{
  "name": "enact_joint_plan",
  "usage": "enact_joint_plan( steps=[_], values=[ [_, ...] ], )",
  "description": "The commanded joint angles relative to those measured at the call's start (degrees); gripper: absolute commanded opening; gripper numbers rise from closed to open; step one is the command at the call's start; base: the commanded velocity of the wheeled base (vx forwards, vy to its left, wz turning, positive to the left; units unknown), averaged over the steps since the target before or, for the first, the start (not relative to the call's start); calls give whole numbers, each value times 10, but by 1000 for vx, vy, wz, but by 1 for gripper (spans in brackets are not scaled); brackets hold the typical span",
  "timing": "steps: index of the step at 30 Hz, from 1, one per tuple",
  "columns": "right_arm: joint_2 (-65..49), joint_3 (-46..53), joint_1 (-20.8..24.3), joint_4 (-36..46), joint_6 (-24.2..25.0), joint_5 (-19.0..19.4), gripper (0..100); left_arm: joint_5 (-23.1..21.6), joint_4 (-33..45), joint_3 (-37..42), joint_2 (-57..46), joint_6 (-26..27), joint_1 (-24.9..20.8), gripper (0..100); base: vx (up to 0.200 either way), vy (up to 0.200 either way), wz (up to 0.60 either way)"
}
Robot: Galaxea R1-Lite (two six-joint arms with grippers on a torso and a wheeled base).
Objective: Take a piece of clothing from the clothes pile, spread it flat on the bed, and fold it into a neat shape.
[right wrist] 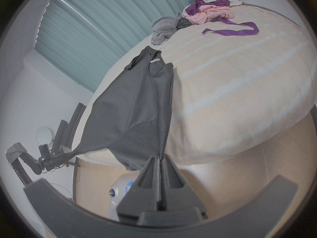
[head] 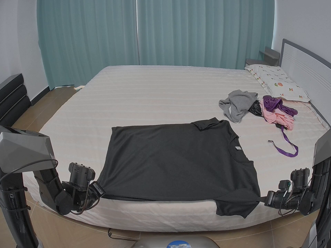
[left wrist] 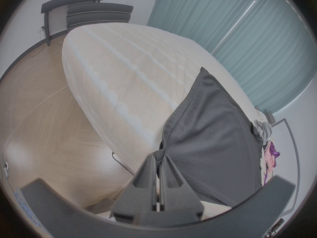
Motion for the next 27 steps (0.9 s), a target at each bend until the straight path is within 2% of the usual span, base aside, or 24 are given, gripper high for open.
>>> enact_joint_plan(
  steps=[1, 10, 14, 16, 17, 27],
  values=[
    [-13, 25, -2, 0, -12, 6, 0, 0, -1, 9, -4, 8, 2, 0, 0, 0, 0],
    [-10, 34, -30, 19, -43, 9, 0, 0, -3, 40, -8, 48, 5, 0, 0, 0, 0],
    [-13, 34, -38, 71, -78, 9, 0, -1, -5, 60, -10, 71, 5, 0, 0, 0, 0],
    [-13, 34, -38, 71, -78, 9, 0, -1, -5, 60, -10, 71, 5, 0, 0, 0, 0],
    [-22, 34, -45, 101, -103, 9, 0, -1, -5, 65, -9, 79, 5, 0, 0, 0, 0],
    [-67, 34, -46, 176, -130, 9, 0, -11, -4, 95, -28, 113, 5, 0, 0, 0, 0]
  ],
)
